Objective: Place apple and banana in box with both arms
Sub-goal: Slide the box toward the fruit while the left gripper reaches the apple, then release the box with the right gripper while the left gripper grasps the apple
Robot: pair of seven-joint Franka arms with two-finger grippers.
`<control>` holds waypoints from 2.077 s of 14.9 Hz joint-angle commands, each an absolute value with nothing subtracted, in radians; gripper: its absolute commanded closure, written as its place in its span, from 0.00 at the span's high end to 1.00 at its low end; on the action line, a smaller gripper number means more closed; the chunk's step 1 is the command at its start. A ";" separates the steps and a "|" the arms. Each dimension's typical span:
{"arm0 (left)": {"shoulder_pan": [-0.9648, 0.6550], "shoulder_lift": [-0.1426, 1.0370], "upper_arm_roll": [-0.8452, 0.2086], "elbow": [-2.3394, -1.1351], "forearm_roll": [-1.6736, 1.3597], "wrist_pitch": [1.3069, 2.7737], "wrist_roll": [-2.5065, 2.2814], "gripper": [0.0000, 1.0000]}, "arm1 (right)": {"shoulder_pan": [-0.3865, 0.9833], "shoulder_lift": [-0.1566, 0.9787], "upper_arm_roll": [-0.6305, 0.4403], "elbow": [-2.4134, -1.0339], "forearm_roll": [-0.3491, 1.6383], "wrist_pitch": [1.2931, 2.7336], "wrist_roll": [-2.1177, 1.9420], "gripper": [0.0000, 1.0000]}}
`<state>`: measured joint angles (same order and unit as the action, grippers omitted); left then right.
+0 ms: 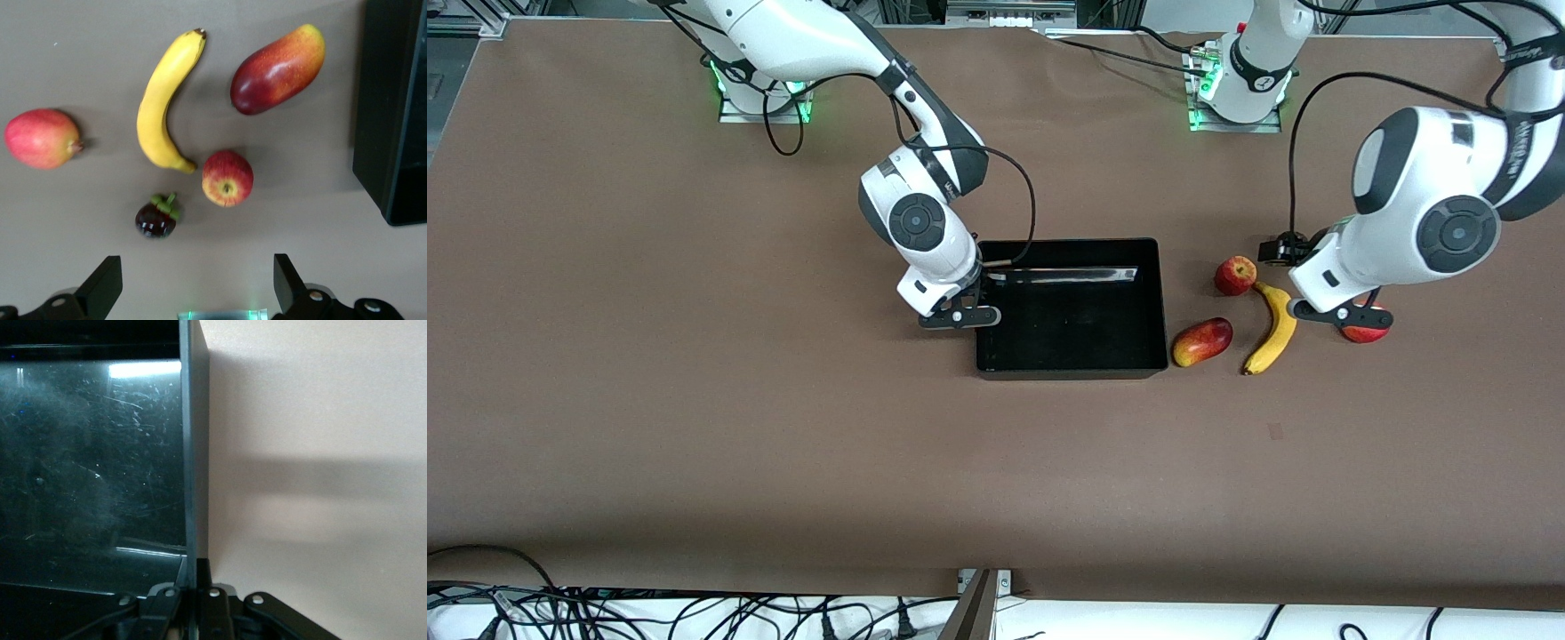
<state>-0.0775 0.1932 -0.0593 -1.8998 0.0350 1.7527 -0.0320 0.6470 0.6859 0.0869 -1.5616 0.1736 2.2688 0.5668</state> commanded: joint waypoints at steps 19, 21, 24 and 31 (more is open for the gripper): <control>-0.071 0.259 -0.086 -2.370 0.063 2.418 -0.028 0.32 | 0.660 0.508 -0.164 -1.402 0.129 1.921 0.510 1.00; -0.071 0.247 -0.086 -2.361 0.063 2.402 -0.029 0.21 | 0.658 0.450 -0.245 -1.401 0.132 1.849 0.445 1.00; -0.074 0.215 -0.092 -2.185 0.063 2.131 -0.031 0.21 | 0.658 0.368 -0.336 -1.401 0.132 1.761 0.307 1.00; -0.239 0.348 -0.121 -1.706 -0.010 1.750 -0.295 0.22 | 0.626 0.112 -0.422 -1.552 0.123 1.588 0.174 1.00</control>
<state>-0.1581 0.2510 -0.1233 -1.8245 0.0210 1.7957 -0.1512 0.6444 0.2315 -0.4247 -1.4296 0.1377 1.5838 0.2173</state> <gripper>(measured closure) 0.282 0.000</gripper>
